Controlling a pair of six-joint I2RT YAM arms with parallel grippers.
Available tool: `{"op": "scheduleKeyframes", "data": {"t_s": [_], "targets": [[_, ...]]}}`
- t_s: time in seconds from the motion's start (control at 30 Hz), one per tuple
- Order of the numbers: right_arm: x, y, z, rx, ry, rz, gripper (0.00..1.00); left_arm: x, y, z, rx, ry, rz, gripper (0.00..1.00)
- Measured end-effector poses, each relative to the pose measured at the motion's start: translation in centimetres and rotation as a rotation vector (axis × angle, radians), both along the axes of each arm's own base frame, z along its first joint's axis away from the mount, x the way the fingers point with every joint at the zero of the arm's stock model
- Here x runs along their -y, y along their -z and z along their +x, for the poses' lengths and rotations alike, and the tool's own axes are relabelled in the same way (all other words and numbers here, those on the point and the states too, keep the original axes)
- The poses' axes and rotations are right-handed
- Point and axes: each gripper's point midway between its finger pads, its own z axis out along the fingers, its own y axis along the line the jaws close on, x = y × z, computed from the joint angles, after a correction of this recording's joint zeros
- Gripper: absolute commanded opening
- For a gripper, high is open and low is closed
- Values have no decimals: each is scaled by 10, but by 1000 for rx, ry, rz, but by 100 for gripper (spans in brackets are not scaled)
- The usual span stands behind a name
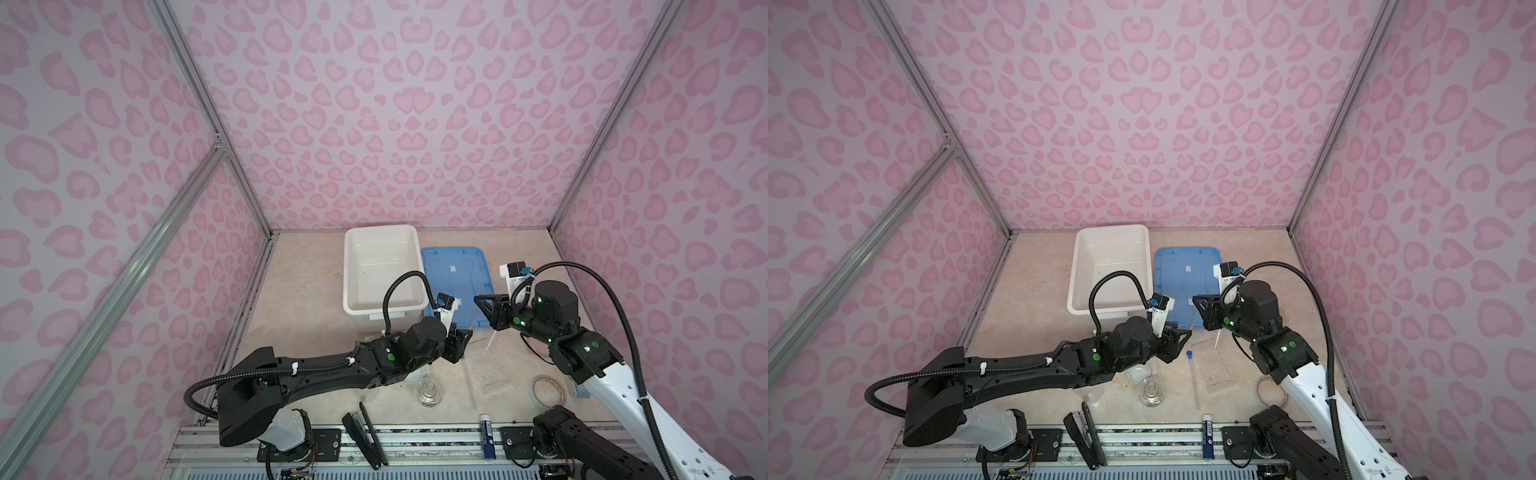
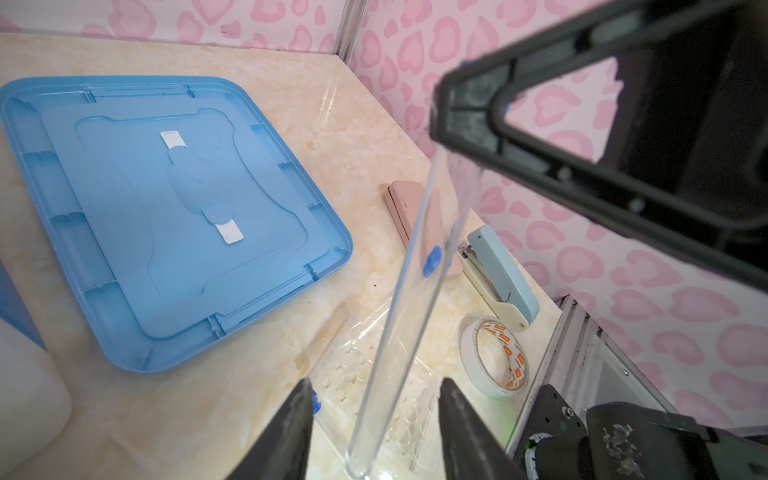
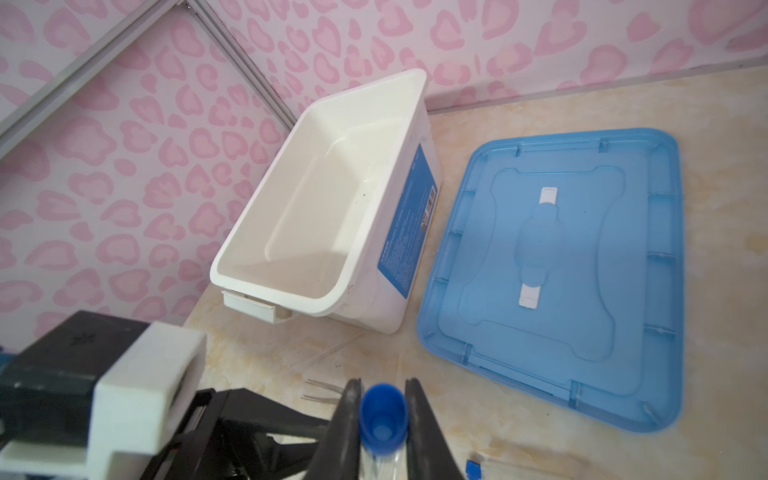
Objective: Organize the chemistry lab equipment
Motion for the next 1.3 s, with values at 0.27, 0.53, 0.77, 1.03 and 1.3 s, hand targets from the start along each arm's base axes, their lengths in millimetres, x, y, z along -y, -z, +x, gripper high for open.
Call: {"op": "scheduleKeyframes", "data": {"t_s": [0.27,0.53,0.77,1.03,1.3], "targets": [[32,-6,-32,178,113,-80,19,2,-9,-12,-59,23,-72,52],[68,9,-41,225,273,-126,18,2,-6,-13,-91,14,-87,51],[92,31,-44,226,395,-123,18,6,1,-16,-114,25,-83,50],[103,58,-42,216,460,-156,18,11,14,-14,-141,18,-65,50],[107,78,-40,212,493,-150,18,16,28,-15,-169,24,-42,49]]}}
